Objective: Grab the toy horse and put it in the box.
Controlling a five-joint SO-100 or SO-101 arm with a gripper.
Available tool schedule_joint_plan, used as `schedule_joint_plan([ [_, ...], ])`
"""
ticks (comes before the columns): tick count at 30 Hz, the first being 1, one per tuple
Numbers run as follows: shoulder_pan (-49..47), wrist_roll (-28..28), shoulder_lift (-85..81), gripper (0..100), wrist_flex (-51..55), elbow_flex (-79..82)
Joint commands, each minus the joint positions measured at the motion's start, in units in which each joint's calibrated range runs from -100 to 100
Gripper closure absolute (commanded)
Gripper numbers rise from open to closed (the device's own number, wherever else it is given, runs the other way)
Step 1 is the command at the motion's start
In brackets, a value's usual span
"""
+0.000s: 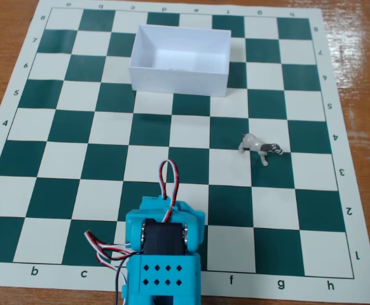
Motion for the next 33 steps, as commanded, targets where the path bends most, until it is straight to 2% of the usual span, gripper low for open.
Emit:
schedule_joint_plan([
  [1,1.9,0.0,-0.1,100,-0.6,0.4],
  [6,1.5,-0.1,0.2,100,-1.5,-0.5],
  [9,2.7,-2.3,10.8,100,-7.6,-10.1],
  [13,6.7,-15.9,30.1,98,-20.8,-31.1],
  [17,11.5,-28.0,50.5,88,-18.0,-58.3],
  [18,12.9,-30.0,54.9,88,-16.6,-63.7],
  [21,16.7,-35.6,65.2,79,-14.1,-74.9],
  [23,18.9,-38.2,69.8,72,-13.5,-78.5],
  [25,20.3,-38.3,72.9,66,-13.1,-78.9],
  [28,22.1,-38.4,76.3,65,-11.5,-77.6],
  [33,24.2,-43.0,80.7,65,-11.1,-72.4],
])
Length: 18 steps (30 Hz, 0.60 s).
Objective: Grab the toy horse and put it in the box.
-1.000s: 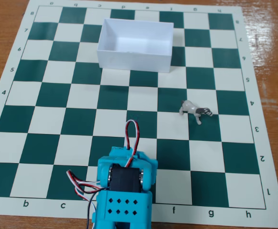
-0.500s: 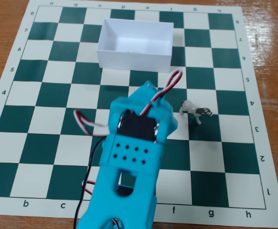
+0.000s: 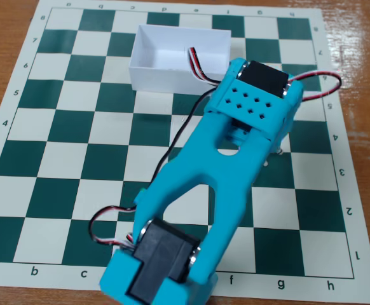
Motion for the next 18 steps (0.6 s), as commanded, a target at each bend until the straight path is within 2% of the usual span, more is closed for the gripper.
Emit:
schedule_joint_plan([
  [1,1.1,-2.4,2.4,63,0.1,1.7],
  [9,0.8,-6.7,12.9,62,-0.2,-2.9],
  [18,0.7,-7.4,22.8,62,-3.9,-9.0],
])
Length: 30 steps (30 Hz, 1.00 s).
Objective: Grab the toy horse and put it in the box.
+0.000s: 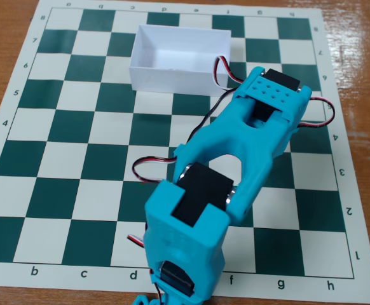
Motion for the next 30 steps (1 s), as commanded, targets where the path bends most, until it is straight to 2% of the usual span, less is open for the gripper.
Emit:
schedule_joint_plan([
  [1,-0.1,-0.1,2.4,62,-1.0,-4.4],
  [14,-2.6,-0.8,13.5,63,-4.3,-7.5],
  [16,-3.2,-1.0,14.1,67,-4.5,-7.8],
  [19,-3.6,-1.1,15.2,81,-4.6,-8.5],
  [24,-3.3,-1.2,15.8,92,-6.0,-8.2],
  [25,-3.2,-1.2,15.8,98,-7.1,-7.8],
  [30,-2.9,0.1,13.5,100,-10.3,-5.3],
])
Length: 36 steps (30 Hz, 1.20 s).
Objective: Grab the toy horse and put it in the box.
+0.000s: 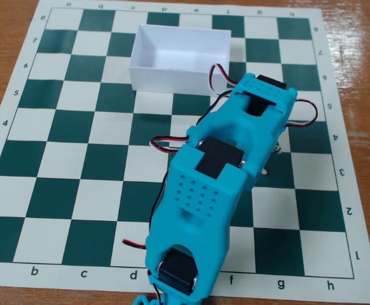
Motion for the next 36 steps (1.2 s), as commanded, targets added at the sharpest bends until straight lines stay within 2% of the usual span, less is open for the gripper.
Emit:
schedule_joint_plan([
  [1,0.0,1.1,-2.7,100,-2.4,0.8],
  [5,0.0,3.2,-7.0,100,-4.3,2.1],
  [8,-0.7,7.2,-14.8,100,-8.5,5.1],
  [14,-5.5,18.5,-36.7,100,-31.4,20.0],
  [18,-11.5,25.6,-40.7,100,-42.2,22.8],
  [20,-14.4,27.3,-38.0,100,-46.1,21.2],
  [27,-19.9,31.8,-16.5,100,-49.0,5.6],
  [36,-22.7,32.9,9.9,100,-48.4,-21.7],
])
